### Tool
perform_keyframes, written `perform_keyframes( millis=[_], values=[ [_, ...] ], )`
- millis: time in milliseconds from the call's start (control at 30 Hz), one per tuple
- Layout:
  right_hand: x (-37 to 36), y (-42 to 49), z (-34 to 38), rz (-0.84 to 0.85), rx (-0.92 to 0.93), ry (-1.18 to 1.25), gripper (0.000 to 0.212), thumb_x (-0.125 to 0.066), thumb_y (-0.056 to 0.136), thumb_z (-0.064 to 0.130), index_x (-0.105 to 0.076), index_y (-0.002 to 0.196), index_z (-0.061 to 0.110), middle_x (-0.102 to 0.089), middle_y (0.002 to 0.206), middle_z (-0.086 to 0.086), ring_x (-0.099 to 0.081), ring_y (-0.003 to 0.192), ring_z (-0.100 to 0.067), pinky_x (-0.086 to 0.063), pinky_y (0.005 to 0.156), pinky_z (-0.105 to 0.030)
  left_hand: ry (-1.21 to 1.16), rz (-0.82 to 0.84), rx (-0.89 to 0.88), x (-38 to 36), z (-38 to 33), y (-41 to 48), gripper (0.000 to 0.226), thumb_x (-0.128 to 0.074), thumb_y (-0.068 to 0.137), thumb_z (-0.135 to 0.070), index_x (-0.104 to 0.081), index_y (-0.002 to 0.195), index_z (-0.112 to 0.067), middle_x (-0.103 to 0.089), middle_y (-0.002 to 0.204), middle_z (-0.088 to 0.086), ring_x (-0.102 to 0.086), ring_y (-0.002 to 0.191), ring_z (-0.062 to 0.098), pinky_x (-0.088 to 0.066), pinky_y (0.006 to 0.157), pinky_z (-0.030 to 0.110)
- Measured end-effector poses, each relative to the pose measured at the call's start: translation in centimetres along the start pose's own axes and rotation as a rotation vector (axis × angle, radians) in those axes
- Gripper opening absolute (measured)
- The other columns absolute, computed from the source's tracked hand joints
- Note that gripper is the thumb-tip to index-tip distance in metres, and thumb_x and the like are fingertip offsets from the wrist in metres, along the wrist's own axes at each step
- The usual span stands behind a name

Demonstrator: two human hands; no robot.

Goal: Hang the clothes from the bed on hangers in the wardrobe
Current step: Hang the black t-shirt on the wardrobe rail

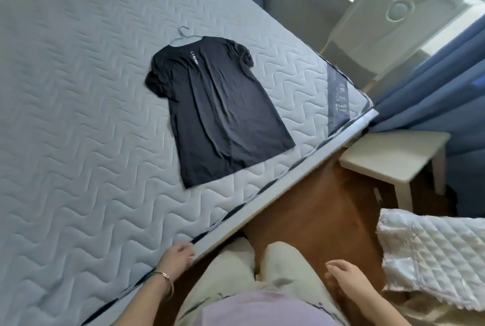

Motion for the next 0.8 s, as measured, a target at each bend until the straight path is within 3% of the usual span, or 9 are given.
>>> perform_keyframes(
  millis=[100,200,300,367,433,533,667,733,800],
  values=[
    [0.8,2.3,3.7,0.044,-0.008,-0.031,0.017,-0.051,0.090,0.011,-0.067,0.093,0.008,-0.069,0.078,-0.007,-0.058,0.070,-0.018,-0.037,0.058,-0.020,-0.074,0.014,-0.085,0.1,-5.7,1.0,0.012,-0.048,0.093,-0.015,-0.057,0.100,-0.012,-0.063,0.095,0.007,-0.059,0.085,0.018,-0.042,0.067,0.024],
    [1.2,4.7,7.5,0.115,-0.003,-0.124,0.019,-0.051,0.091,0.012,-0.067,0.098,0.005,-0.068,0.076,-0.005,-0.056,0.064,-0.011,-0.040,0.056,-0.016,-0.090,0.009,-0.033,0.1,-7.5,1.9,0.011,-0.046,0.093,-0.012,-0.056,0.095,-0.009,-0.060,0.084,0.007,-0.056,0.079,0.019,-0.039,0.060,0.022],
    [1.9,7.6,12.5,0.193,-0.021,-0.153,0.018,-0.050,0.092,0.015,-0.066,0.098,0.009,-0.066,0.077,-0.002,-0.056,0.062,-0.009,-0.042,0.048,-0.011,-0.104,0.008,0.024,0.4,-9.5,3.3,0.012,-0.046,0.093,-0.014,-0.056,0.095,-0.009,-0.058,0.091,0.009,-0.054,0.074,0.017,-0.035,0.057,0.022],
    [2.8,9.9,16.9,0.224,-0.026,-0.164,0.016,-0.048,0.093,0.018,-0.063,0.098,0.013,-0.067,0.082,-0.004,-0.059,0.069,-0.015,-0.044,0.059,-0.019,-0.106,-0.007,0.023,0.9,-12.7,5.1,0.017,-0.045,0.094,-0.017,-0.058,0.100,-0.009,-0.060,0.097,0.010,-0.057,0.082,0.019,-0.037,0.061,0.024],
    [3.7,12.8,22.6,0.251,0.039,-0.198,0.018,-0.047,0.095,0.019,-0.061,0.103,0.012,-0.066,0.088,-0.005,-0.060,0.078,-0.018,-0.045,0.067,-0.024,-0.128,-0.070,-0.019,2.1,-17.3,7.7,0.022,-0.045,0.094,-0.015,-0.059,0.107,-0.005,-0.061,0.099,0.011,-0.057,0.087,0.021,-0.039,0.066,0.025],
    [4.6,17.5,32.9,0.282,0.189,-0.265,0.026,-0.044,0.096,0.017,-0.057,0.115,0.005,-0.064,0.100,-0.011,-0.061,0.088,-0.022,-0.044,0.062,-0.018,-0.112,-0.145,-0.105,3.4,-25.7,12.3,0.024,-0.047,0.093,-0.013,-0.059,0.111,-0.005,-0.064,0.106,0.014,-0.059,0.090,0.022,-0.042,0.075,0.026],
    [5.3,24.5,46.9,0.212,0.356,-0.264,0.025,-0.047,0.091,0.009,-0.063,0.107,-0.003,-0.068,0.093,-0.021,-0.063,0.086,-0.027,-0.047,0.074,-0.032,0.093,-0.180,-0.202,3.7,-35.8,19.9,0.025,-0.051,0.090,-0.021,-0.060,0.113,-0.015,-0.064,0.114,0.005,-0.058,0.106,0.020,-0.042,0.090,0.027],
    [4.7,28.0,53.2,0.197,0.429,-0.258,0.023,-0.049,0.090,0.010,-0.064,0.105,0.003,-0.067,0.087,-0.011,-0.060,0.084,-0.019,-0.047,0.078,-0.032,0.144,-0.208,-0.226,4.0,-39.6,24.3,0.028,-0.049,0.091,-0.022,-0.058,0.116,-0.016,-0.063,0.118,0.003,-0.057,0.109,0.018,-0.040,0.088,0.023],
    [3.3,31.7,58.9,0.181,0.500,-0.296,0.020,-0.048,0.090,0.015,-0.064,0.102,0.015,-0.065,0.091,0.002,-0.058,0.087,-0.015,-0.043,0.066,-0.021,0.181,-0.266,-0.275,4.7,-42.9,29.1,0.031,-0.049,0.092,-0.020,-0.056,0.120,-0.012,-0.060,0.124,0.005,-0.054,0.115,0.019,-0.037,0.092,0.023]
  ],
)
Point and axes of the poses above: each hand's wrist, its own y-axis towards the middle knuckle, its own x-axis out of the back of the hand, z = x × y, the point moved 10 cm from there along y, towards the middle knuckle
